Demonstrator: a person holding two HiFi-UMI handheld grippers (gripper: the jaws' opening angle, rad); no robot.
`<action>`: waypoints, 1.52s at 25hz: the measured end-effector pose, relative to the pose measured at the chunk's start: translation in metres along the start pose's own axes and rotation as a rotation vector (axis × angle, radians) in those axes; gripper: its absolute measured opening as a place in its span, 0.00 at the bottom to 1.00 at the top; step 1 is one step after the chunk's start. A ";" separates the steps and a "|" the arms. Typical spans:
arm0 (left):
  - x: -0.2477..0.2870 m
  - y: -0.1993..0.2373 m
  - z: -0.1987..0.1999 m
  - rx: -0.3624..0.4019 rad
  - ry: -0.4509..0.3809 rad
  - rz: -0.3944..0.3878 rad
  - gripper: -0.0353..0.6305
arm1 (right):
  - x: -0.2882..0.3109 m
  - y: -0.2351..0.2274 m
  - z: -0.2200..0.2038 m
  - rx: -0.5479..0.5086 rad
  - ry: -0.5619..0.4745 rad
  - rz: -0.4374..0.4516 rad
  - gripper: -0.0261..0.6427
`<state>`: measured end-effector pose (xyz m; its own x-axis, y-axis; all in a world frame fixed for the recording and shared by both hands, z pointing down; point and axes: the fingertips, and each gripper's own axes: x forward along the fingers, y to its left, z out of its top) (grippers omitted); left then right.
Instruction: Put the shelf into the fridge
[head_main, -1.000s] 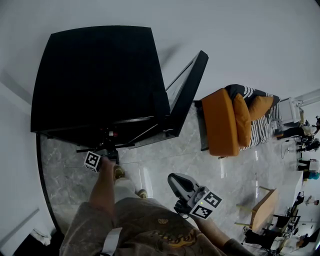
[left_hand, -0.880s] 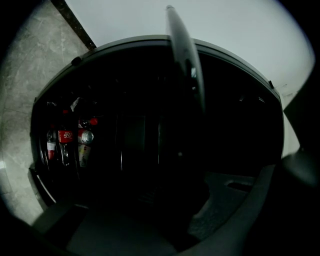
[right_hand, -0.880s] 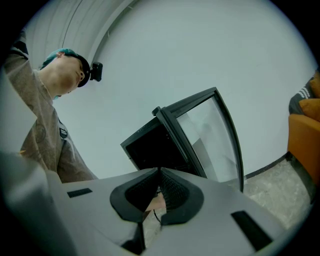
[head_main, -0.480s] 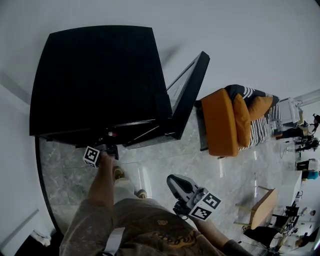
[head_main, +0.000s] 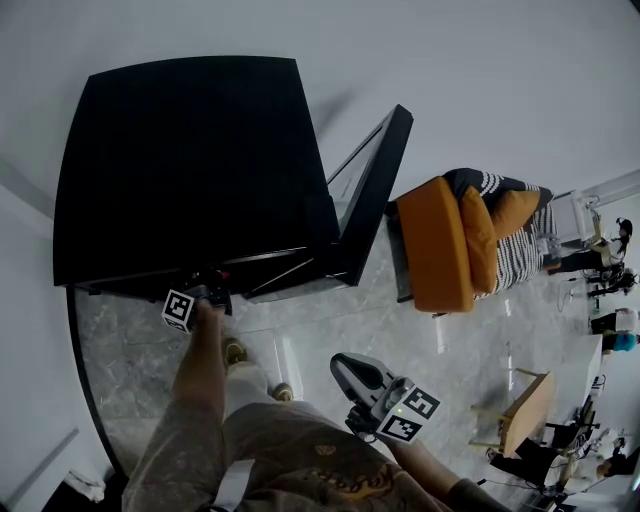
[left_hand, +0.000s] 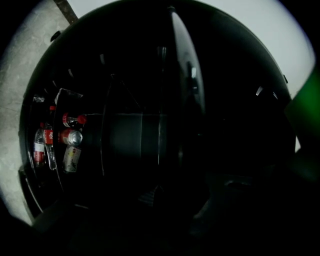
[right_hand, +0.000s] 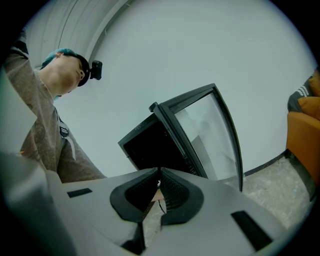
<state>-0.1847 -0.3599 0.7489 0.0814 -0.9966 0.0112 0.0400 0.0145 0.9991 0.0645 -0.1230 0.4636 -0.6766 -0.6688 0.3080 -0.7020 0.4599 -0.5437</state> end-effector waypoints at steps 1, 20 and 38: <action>0.002 0.000 0.001 0.002 0.000 0.003 0.08 | 0.000 0.001 0.000 0.001 0.001 0.001 0.08; 0.050 0.005 0.011 0.015 -0.011 0.008 0.09 | -0.003 -0.005 -0.011 0.017 0.023 -0.017 0.08; 0.045 0.011 0.019 -0.023 -0.007 -0.007 0.21 | 0.003 -0.003 -0.011 0.026 0.025 0.003 0.08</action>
<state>-0.1997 -0.4059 0.7611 0.0742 -0.9972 0.0042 0.0631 0.0089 0.9980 0.0617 -0.1199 0.4745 -0.6847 -0.6520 0.3256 -0.6940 0.4469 -0.5645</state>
